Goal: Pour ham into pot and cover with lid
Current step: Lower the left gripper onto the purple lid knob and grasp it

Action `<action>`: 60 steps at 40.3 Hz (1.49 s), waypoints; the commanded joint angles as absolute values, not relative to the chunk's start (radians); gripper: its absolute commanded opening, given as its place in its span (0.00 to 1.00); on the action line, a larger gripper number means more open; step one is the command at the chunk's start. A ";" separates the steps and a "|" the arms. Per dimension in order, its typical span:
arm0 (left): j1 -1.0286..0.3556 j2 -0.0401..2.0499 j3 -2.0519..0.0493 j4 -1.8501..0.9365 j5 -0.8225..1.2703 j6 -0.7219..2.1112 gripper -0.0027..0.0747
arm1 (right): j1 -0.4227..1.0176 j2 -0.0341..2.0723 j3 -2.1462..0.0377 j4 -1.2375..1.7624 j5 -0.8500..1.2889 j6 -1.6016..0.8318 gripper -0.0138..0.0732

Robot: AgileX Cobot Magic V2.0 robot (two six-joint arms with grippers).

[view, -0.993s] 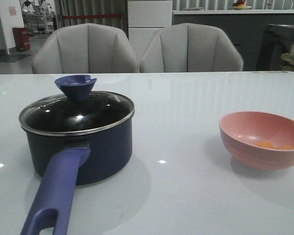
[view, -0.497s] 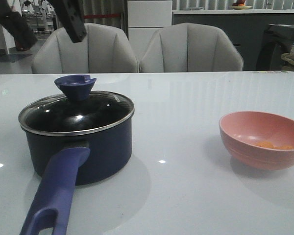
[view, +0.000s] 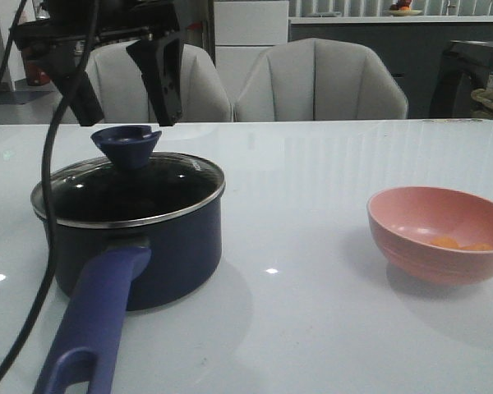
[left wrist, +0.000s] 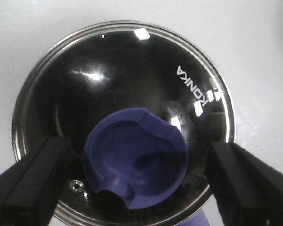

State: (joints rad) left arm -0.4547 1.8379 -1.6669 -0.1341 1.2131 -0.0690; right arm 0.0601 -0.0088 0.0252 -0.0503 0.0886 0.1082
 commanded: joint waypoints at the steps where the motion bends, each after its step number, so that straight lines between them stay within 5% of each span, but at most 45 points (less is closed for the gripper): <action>1: -0.463 1.809 -1.702 -0.140 1.207 -0.079 0.83 | 0.059 -0.028 0.036 -0.061 0.013 0.108 0.34; 35: -0.467 1.896 -1.702 -0.141 1.240 -0.121 0.80 | 0.059 -0.028 0.036 -0.061 0.013 0.108 0.34; 60: -0.467 1.896 -1.702 -0.135 1.244 -0.121 0.38 | 0.059 -0.029 0.036 -0.061 0.013 0.108 0.34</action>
State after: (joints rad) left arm -0.4633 1.9316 -1.6837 -0.1262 1.2337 -0.1091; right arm 0.0601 -0.0088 0.0252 -0.0503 0.0886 0.1082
